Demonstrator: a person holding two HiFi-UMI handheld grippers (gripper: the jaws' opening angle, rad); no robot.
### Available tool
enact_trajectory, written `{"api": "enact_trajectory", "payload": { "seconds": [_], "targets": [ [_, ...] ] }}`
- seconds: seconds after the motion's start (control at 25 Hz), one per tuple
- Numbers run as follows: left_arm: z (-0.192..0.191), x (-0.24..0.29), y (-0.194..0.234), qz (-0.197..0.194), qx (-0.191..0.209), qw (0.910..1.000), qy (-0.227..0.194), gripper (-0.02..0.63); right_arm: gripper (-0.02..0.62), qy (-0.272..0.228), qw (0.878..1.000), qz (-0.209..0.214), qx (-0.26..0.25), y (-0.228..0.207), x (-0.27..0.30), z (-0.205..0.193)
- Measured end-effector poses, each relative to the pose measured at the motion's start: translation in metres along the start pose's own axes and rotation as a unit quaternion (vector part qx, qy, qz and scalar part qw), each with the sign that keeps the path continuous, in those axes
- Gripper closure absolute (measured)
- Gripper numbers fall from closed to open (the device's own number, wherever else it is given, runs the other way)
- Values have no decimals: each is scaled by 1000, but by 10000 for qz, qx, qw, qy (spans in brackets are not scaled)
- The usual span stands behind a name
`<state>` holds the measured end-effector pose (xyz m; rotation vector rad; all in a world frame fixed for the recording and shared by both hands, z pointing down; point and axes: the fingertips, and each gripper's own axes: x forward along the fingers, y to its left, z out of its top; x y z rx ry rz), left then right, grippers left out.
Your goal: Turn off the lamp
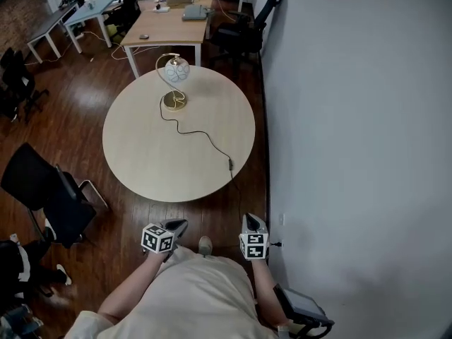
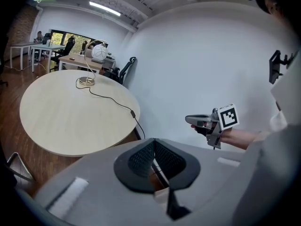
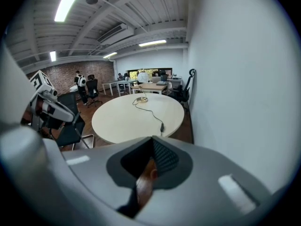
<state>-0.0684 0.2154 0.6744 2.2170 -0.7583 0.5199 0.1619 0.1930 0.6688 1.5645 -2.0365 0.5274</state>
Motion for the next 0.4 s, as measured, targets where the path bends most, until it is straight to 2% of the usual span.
{"api": "enact_trajectory", "payload": {
  "seconds": [0.2,0.4],
  "targets": [
    [-8,-4,4,78,-74,9999,9,601,592,85,10000,28,42,-1,6,-7],
    [-18,-13,-4,22,-142,9998,128,601,592,173,9997,-91,129,-2,-14,-13]
  ]
}}
